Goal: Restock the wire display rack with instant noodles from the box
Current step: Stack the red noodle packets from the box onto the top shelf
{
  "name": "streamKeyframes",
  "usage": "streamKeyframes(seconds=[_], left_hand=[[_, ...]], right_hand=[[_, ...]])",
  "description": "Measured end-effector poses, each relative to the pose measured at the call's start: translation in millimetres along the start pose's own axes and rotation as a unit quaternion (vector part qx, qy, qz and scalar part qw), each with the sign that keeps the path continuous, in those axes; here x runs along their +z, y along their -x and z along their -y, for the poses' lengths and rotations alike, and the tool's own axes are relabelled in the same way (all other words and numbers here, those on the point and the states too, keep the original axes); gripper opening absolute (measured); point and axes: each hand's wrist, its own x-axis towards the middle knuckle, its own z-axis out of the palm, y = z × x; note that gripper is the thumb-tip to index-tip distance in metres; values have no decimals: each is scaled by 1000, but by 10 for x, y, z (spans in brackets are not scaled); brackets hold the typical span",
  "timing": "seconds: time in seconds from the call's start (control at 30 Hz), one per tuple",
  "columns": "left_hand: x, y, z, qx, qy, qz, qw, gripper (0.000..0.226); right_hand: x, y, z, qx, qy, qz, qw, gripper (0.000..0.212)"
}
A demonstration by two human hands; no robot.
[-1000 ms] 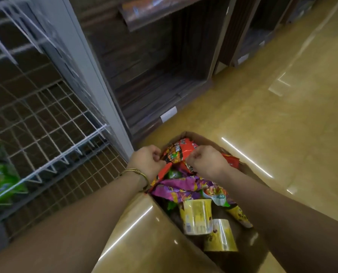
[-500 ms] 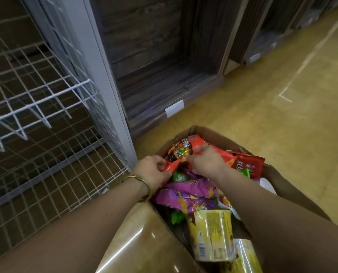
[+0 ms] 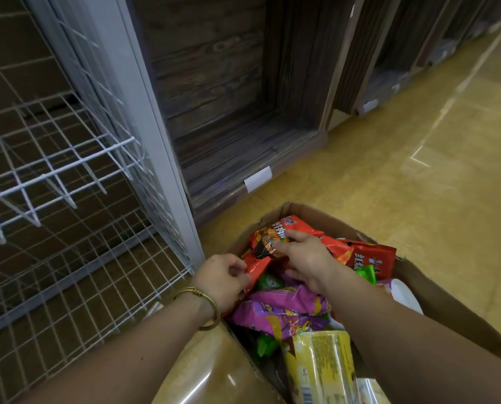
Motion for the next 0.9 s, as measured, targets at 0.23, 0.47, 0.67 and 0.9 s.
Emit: streamKeyframes(seconds=[0.23,0.47,0.67,0.9], left_hand=[[-6,11,-56,-21,85,-40,995,9],[37,-55,-237,-76,262,-32,961,24],[-7,-7,-320,-115,498,56,858,46],[-163,55,-145,-108,507,123,846,63]], right_hand=[[-237,173,83,-51,-45,-103,992,34],[-518,305,31,-97,-88,-134,982,32],[-642,487,70,-109,-189,3,976,37],[-473,498,79,-94,-188,78,975,92]])
